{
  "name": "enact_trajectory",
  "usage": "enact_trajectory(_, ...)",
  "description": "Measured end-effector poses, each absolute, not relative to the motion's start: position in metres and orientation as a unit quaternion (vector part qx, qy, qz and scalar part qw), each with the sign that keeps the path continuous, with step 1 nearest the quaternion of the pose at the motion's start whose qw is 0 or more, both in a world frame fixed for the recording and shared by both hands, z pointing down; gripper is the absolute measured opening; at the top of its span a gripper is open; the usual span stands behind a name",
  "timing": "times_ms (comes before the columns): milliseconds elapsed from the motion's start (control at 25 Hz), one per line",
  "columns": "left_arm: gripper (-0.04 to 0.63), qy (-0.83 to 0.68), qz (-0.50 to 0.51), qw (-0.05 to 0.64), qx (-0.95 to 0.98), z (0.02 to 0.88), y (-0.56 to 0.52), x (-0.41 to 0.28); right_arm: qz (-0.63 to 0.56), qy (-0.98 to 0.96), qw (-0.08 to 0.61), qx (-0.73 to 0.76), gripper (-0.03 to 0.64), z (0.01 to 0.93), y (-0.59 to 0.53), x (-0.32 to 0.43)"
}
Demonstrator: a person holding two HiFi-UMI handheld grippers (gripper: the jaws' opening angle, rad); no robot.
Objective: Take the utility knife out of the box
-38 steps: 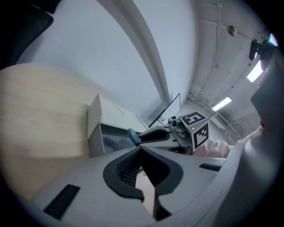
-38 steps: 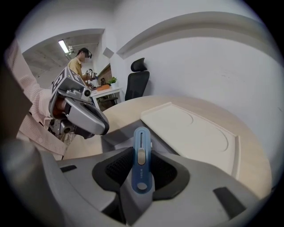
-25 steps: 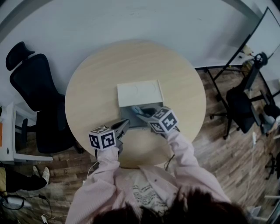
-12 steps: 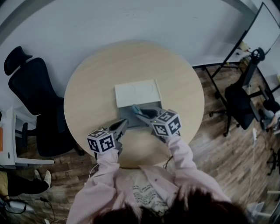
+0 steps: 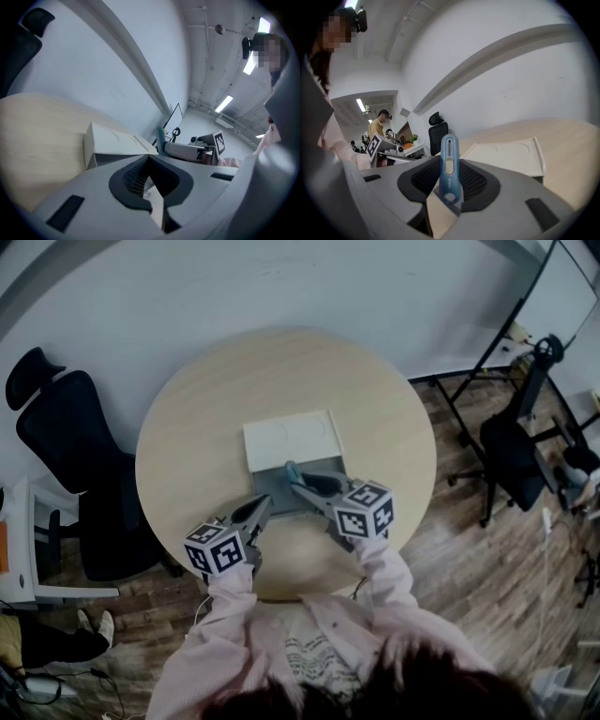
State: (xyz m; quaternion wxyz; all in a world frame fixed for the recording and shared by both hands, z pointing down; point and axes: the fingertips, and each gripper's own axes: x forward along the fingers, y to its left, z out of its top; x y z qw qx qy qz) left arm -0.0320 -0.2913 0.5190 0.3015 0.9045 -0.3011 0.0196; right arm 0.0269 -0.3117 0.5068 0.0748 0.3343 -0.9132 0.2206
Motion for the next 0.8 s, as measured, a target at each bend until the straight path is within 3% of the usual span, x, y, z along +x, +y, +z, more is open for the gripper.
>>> enact_trajectory(800,0.008,-0.291,-0.022,0.25,0.923,0.482,-0.287,-0.037,0.209,-0.925,0.008,0.318,0.142,0.475,-0.297,0.028)
